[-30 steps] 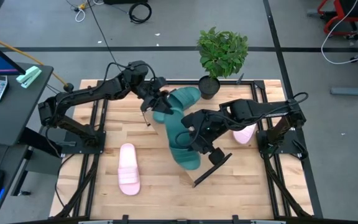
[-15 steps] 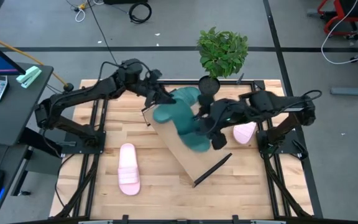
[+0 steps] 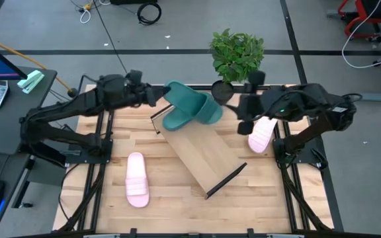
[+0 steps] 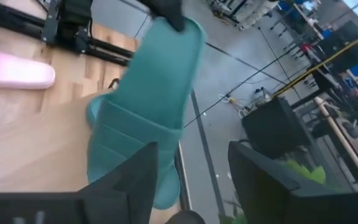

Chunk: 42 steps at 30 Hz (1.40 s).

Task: Pick and place slides into the shelf
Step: Put the green slide on the shelf

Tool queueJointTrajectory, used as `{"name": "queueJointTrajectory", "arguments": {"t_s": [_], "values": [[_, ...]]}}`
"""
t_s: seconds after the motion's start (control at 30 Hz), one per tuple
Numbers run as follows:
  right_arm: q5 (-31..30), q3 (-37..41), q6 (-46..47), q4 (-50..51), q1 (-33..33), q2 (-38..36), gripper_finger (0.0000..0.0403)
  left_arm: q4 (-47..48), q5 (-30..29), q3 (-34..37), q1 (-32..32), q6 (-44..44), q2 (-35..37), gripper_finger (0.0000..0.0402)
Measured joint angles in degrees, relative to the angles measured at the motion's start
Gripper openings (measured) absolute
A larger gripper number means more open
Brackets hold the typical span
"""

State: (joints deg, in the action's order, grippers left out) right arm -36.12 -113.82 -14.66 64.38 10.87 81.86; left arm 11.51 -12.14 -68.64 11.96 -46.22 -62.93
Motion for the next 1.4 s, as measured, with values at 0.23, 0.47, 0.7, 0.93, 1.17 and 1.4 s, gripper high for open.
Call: {"name": "queueJointTrajectory", "arguments": {"t_s": [0.23,0.47,0.7,0.93,1.17,1.4], "values": [[0.0,0.0,5.2,7.2,0.0,-4.2,0.0185,-2.0,-31.6,0.0,-18.5,-8.4,-0.4,0.0081],[0.0,0.0,12.2,15.3,0.0,-7.5,0.0168,-10.1,-61.5,0.1,-33.6,-19.9,-10.3,0.008],[0.6,0.0,16.4,15.4,0.0,-9.9,0.0157,-26.1,-76.9,0.0,-38.6,-28.4,-23.8,0.008],[0.6,0.0,18.2,15.9,0.0,-10.4,0.0153,-44.0,-77.5,0.0,-38.5,-29.2,-34.8,0.008],[0.7,0.0,21.8,16.4,0.0,-10.1,0.0153,-46.7,-77.9,-3.2,-38.0,-24.8,-40.6,0.008],[0.7,0.0,24.4,16.4,0.0,-10.1,0.0153,-46.8,-77.9,-7.9,-37.8,-18.6,-41.8,0.008]]}}
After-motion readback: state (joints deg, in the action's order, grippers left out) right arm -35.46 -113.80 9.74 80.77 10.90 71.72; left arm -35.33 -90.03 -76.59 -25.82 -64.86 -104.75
